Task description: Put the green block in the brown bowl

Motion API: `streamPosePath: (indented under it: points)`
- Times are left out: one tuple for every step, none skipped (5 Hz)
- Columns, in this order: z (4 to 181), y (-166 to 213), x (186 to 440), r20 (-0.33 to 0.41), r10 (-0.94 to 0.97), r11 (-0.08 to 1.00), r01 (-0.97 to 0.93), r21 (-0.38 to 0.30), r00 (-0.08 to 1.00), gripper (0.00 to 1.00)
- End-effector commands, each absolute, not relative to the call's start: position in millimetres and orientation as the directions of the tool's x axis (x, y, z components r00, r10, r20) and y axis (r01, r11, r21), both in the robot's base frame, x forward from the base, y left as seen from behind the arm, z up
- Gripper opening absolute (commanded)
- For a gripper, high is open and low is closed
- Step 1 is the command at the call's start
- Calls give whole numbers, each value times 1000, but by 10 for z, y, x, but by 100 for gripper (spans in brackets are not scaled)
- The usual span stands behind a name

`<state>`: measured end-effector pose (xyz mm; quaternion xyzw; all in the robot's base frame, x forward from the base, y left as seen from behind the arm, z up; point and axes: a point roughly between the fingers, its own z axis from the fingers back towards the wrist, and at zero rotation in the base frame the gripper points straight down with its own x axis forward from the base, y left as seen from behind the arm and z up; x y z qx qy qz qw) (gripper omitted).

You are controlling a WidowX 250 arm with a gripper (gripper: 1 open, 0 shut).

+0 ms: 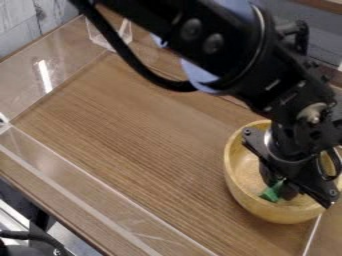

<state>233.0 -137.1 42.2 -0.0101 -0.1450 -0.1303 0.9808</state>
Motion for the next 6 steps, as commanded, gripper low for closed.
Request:
streamPosePath:
  points:
    - [237,-1260,2162,217,-255,967,252,41,942,0]
    - [208,-1239,2132,207,-253,967,249,45,945,0]
    - [181,-1221,2105,197,-250,968,246,48,948,0]
    - [154,-1204,2079,186,-248,969,242,51,951,0]
    - [131,-1188,2055,176,-245,969,239,55,953,0]
    - [107,-1171,2033,166,-242,970,236,59,956,0]
